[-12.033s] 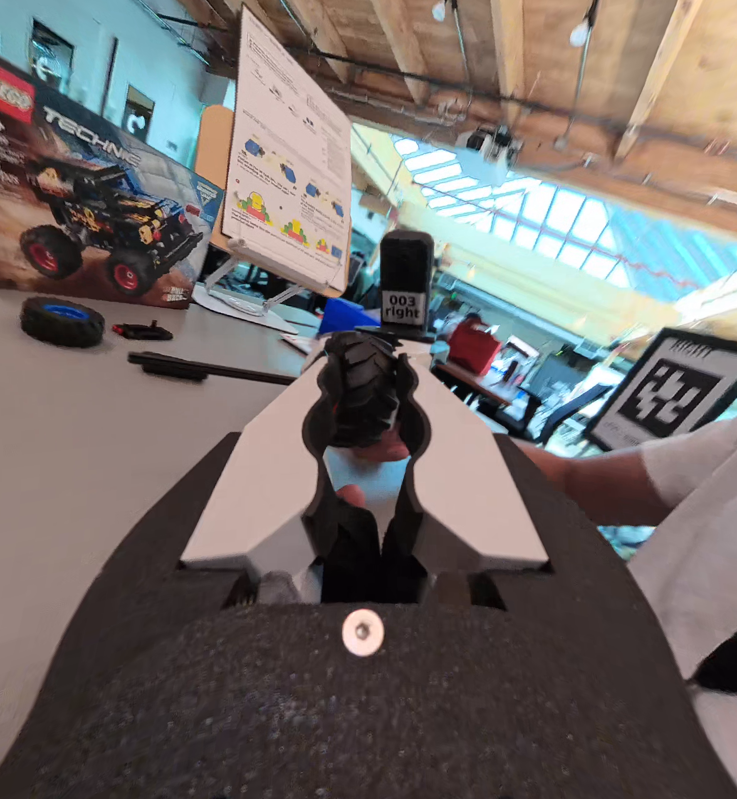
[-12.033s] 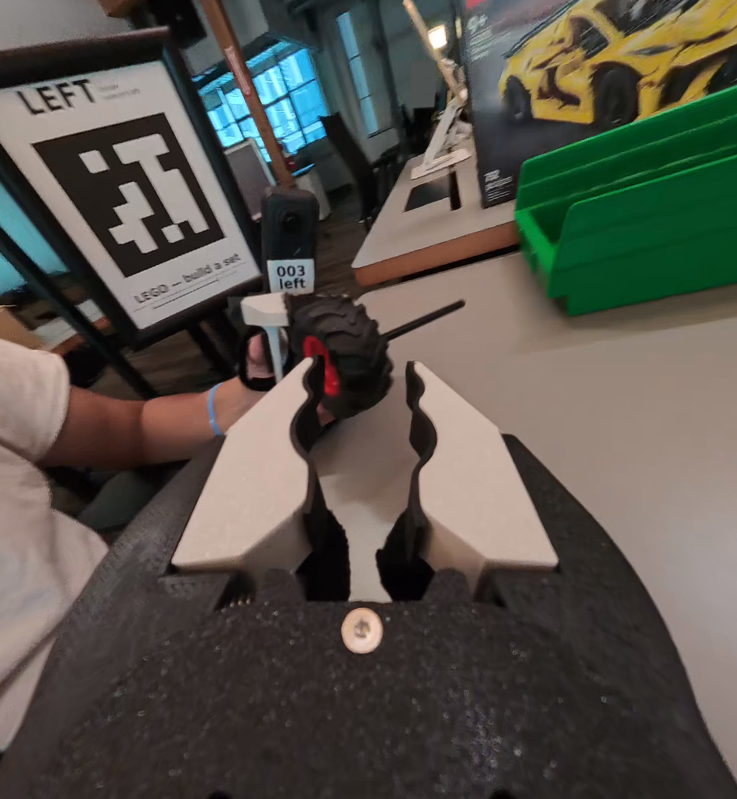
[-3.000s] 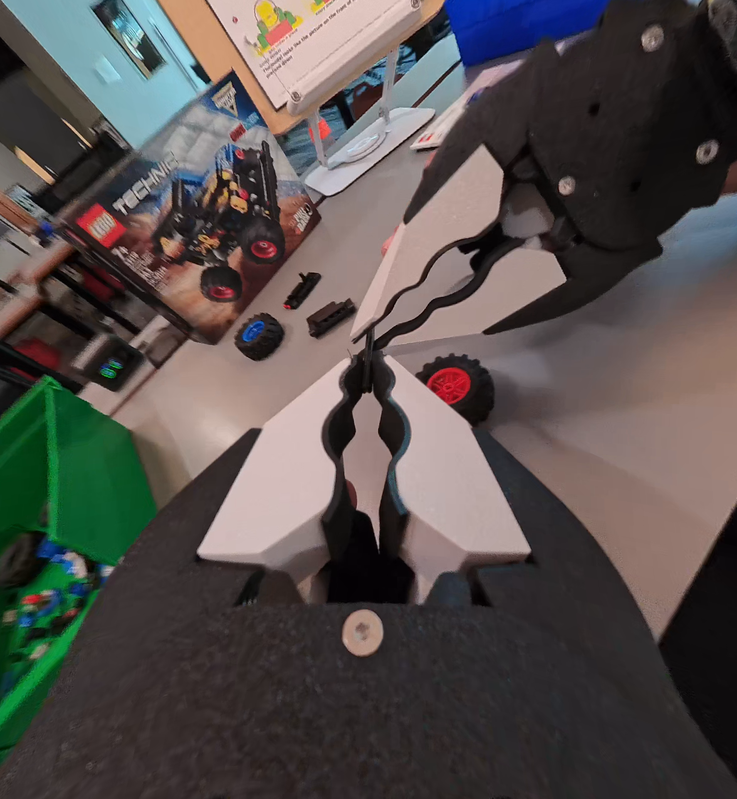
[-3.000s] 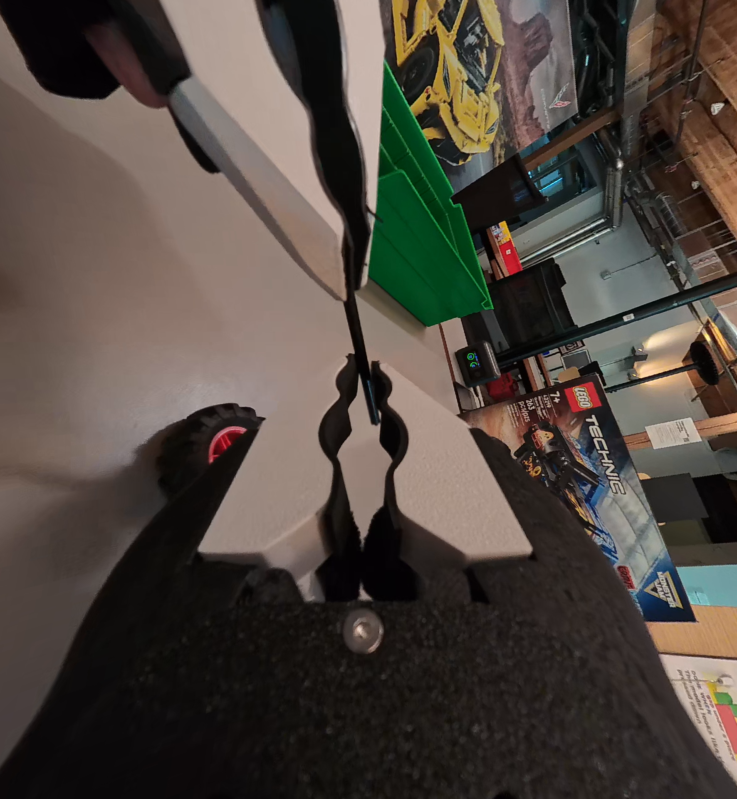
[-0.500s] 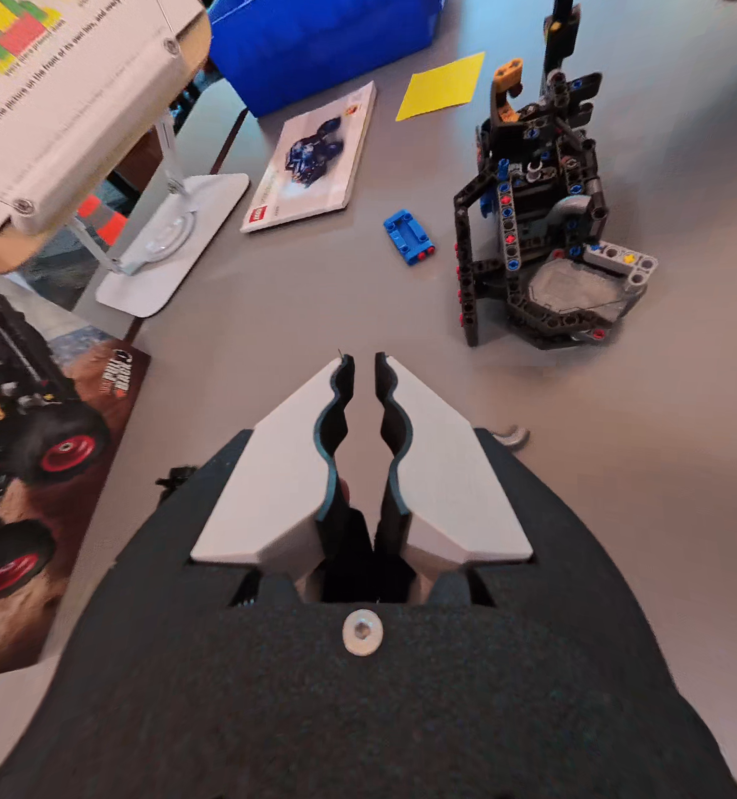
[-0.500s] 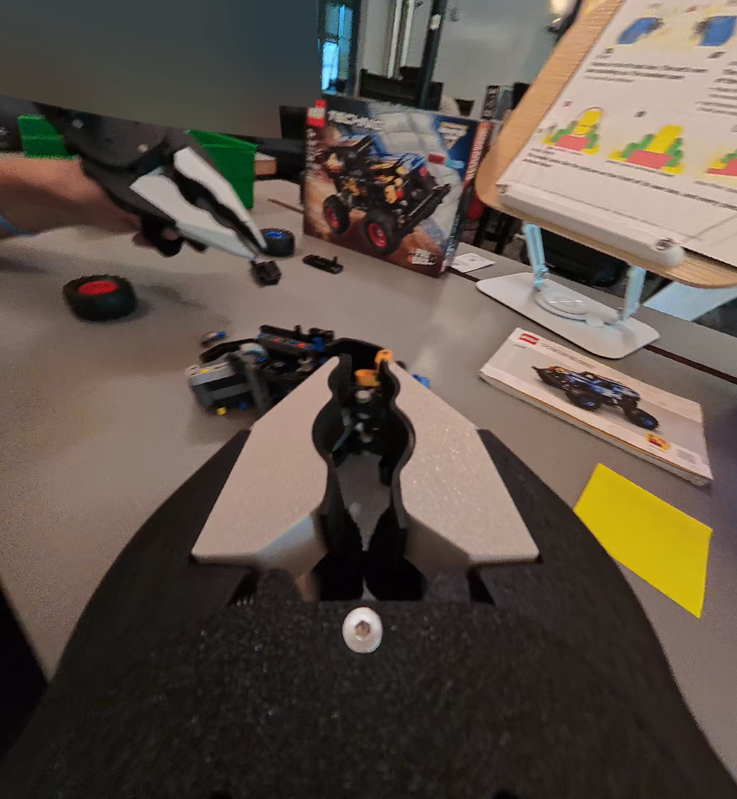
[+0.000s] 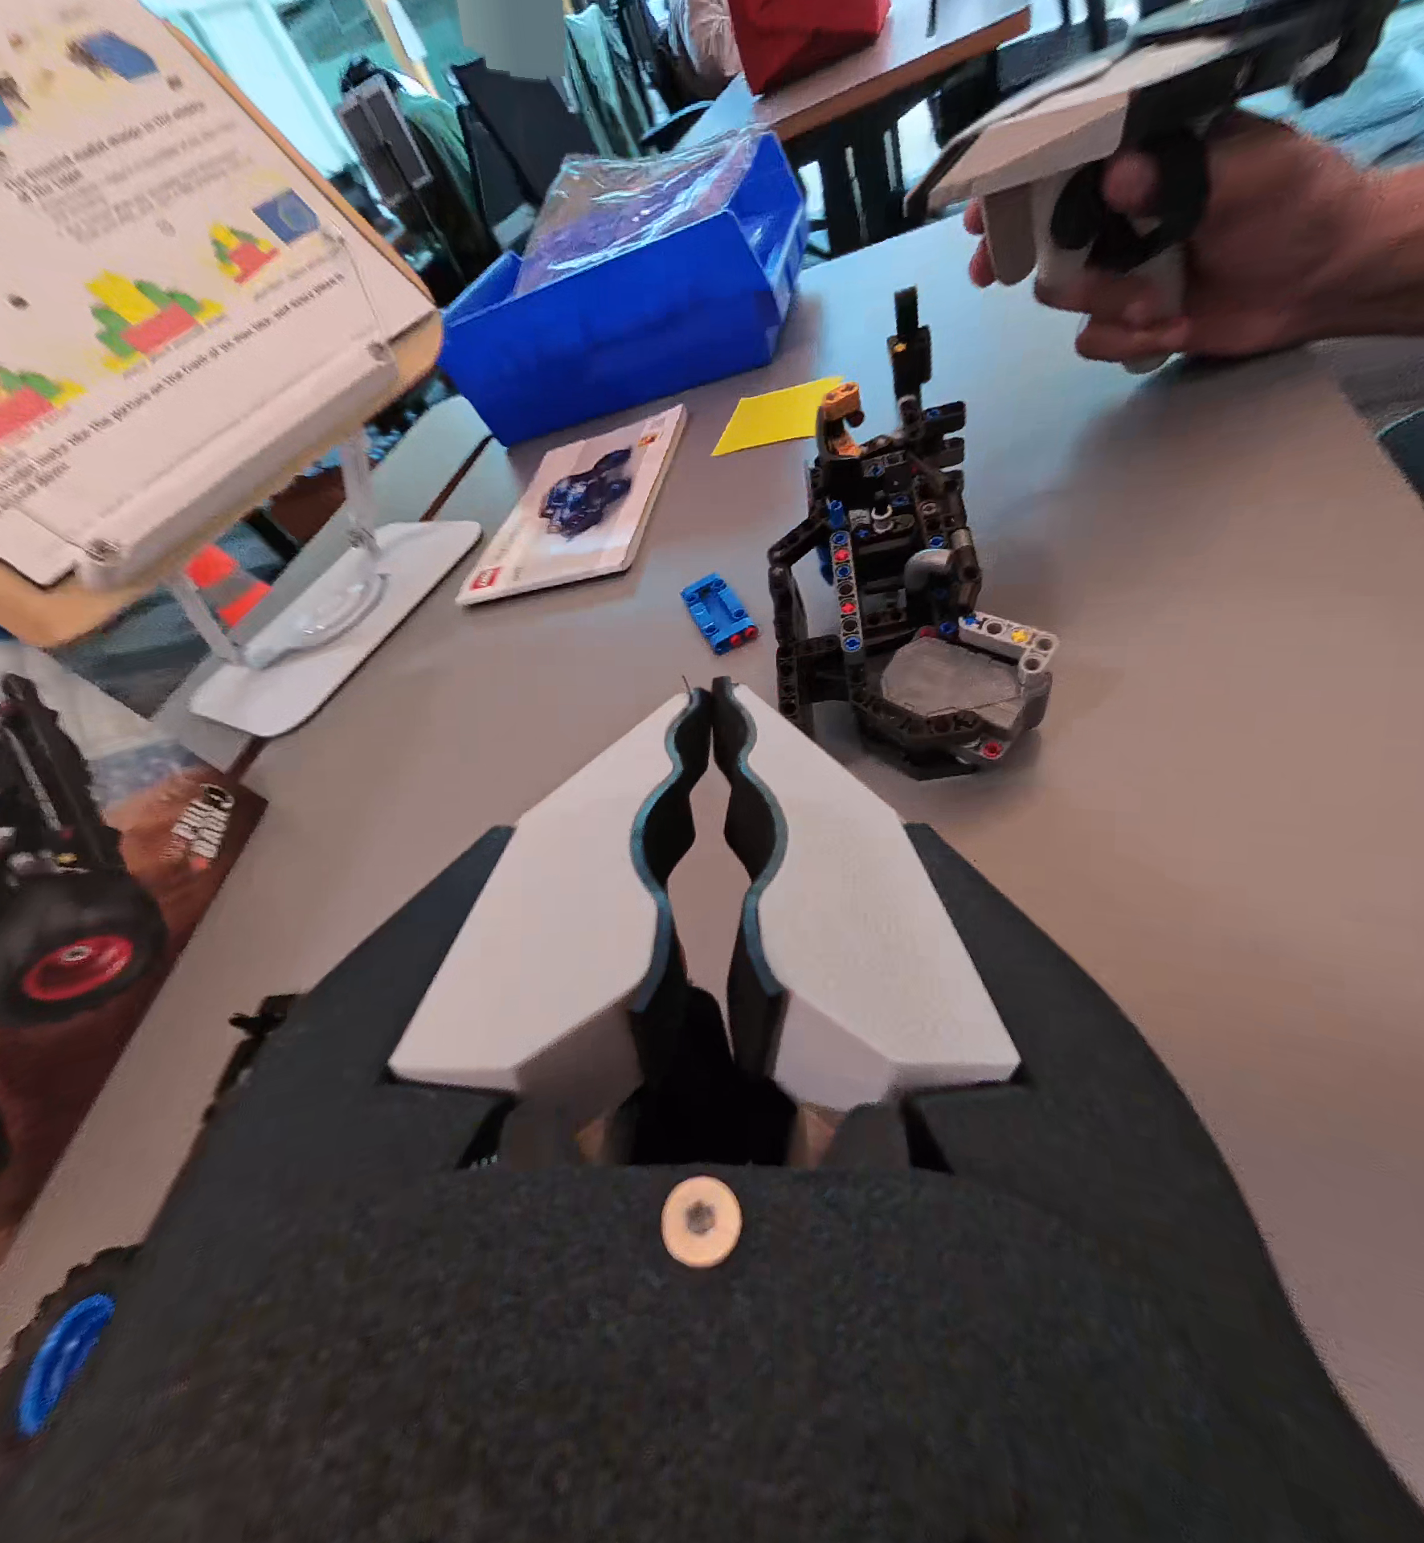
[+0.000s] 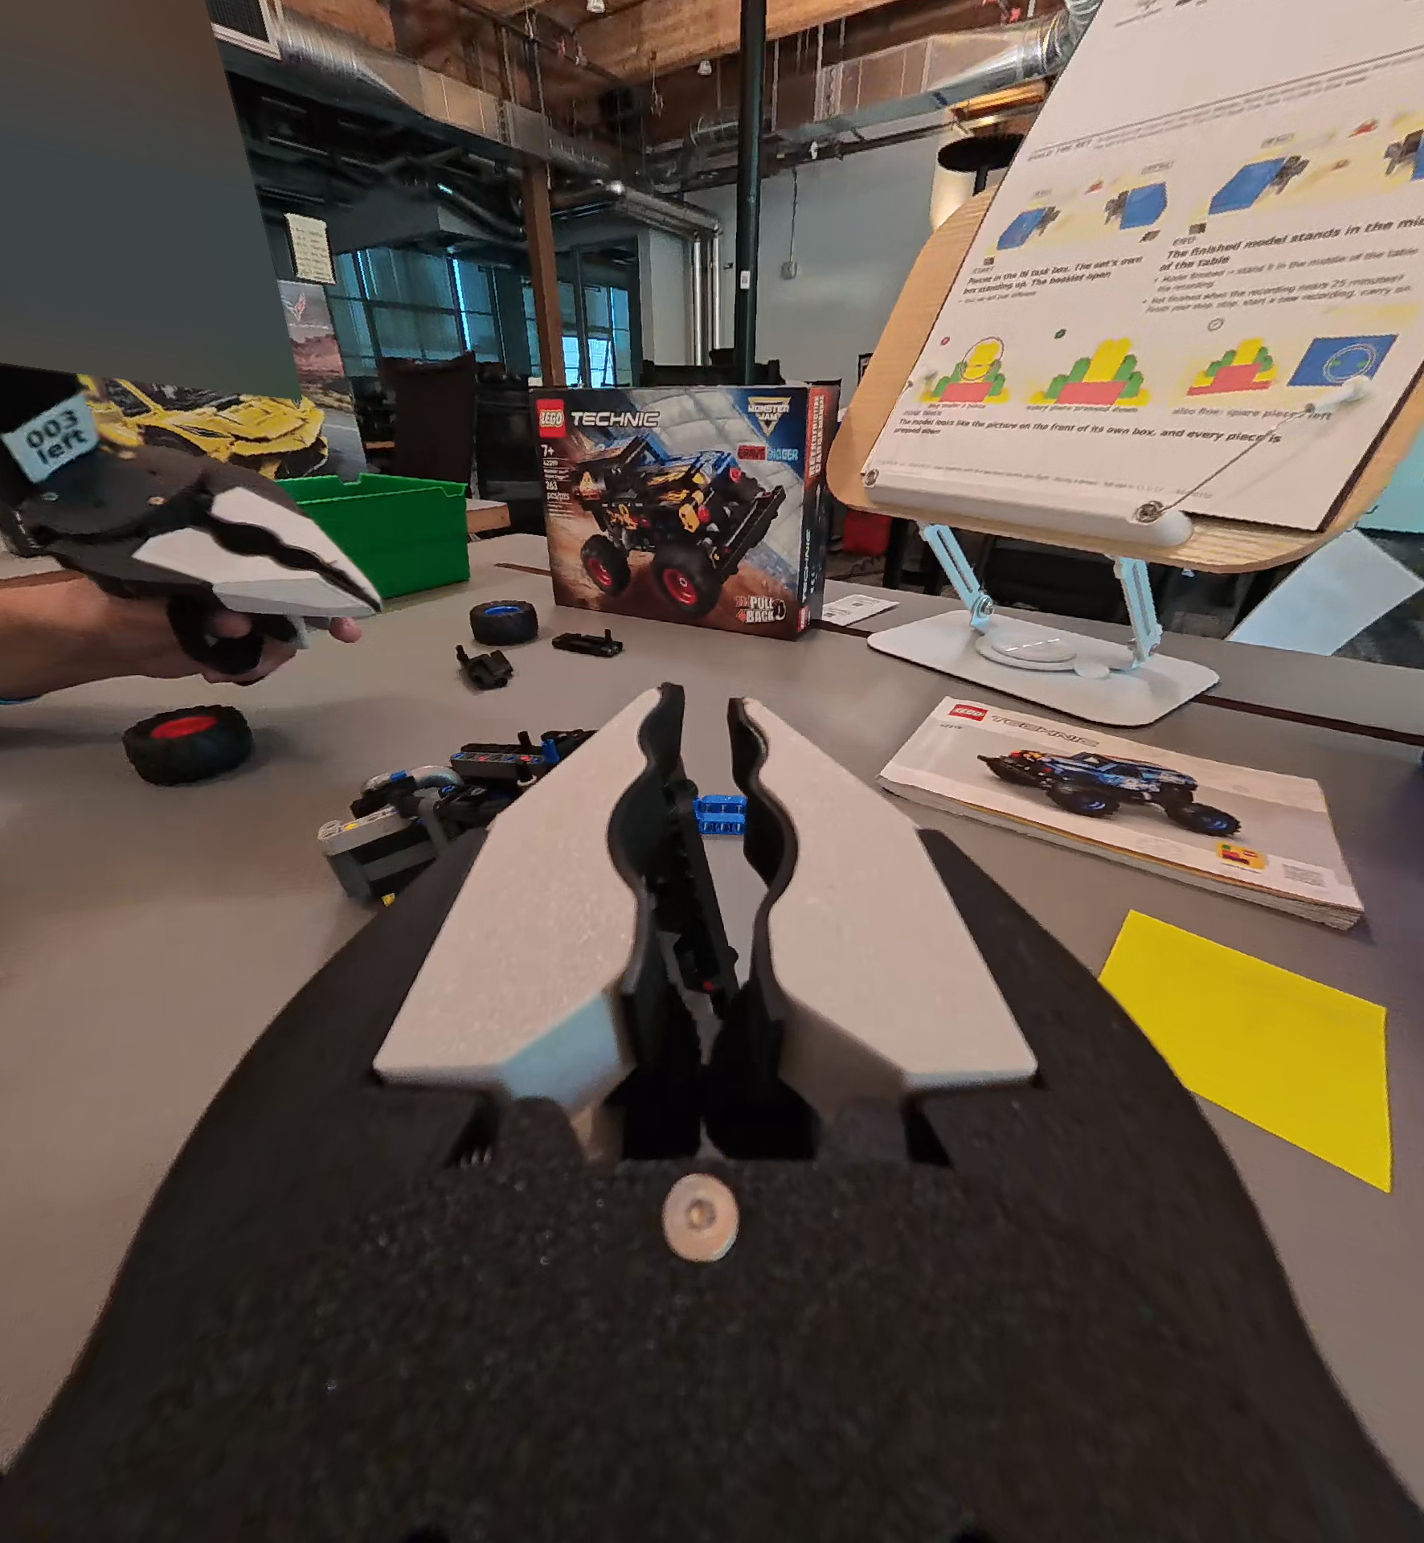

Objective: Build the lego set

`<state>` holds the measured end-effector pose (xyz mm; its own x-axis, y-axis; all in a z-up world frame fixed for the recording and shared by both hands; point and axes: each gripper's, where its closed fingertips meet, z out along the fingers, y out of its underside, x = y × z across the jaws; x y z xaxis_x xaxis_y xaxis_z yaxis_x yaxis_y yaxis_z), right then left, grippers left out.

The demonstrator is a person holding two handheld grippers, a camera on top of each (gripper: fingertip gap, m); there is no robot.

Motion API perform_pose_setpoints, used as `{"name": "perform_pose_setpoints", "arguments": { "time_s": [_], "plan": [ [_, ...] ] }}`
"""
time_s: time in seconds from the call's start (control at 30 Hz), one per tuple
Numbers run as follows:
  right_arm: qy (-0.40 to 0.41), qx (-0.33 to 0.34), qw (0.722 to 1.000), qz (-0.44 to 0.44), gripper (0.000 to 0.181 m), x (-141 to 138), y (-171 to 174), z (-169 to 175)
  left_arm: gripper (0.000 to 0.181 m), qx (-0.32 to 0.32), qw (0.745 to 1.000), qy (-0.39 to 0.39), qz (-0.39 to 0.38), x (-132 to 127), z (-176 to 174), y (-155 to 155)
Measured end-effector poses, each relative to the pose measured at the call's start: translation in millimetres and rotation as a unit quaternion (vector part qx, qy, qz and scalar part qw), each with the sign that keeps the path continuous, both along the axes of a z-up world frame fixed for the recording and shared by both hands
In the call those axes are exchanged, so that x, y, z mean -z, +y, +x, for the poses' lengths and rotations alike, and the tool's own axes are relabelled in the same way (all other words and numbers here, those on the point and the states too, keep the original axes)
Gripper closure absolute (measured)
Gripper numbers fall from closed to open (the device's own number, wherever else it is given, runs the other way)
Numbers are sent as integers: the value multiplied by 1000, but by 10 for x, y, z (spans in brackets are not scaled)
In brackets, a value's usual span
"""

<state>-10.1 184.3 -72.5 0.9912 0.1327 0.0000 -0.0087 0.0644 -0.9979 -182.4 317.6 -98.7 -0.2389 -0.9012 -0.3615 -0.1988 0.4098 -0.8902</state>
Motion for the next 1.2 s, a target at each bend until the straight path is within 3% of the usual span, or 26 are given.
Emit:
{"name": "perform_pose_setpoints", "arguments": {
  "time_s": [0.2, 0.47, 1.03, 1.2],
  "plan": [
    [-18, -8, 1000, -16, 170, 60, 19, -75, 176, -33, 999, 4, 34, 40, -86, -155],
    [-68, -5, 997, -38, 171, 149, 4, -206, 181, -5, 997, -20, 78, -99, -185, -330],
    [-104, -34, 991, -74, 166, 293, 33, -405, 175, -41, 997, -7, 64, 108, -163, -145],
    [-167, -51, 979, -104, 165, 443, 61, -613, 175, -41, 996, 6, 79, 156, -129, -201]
  ]
}}
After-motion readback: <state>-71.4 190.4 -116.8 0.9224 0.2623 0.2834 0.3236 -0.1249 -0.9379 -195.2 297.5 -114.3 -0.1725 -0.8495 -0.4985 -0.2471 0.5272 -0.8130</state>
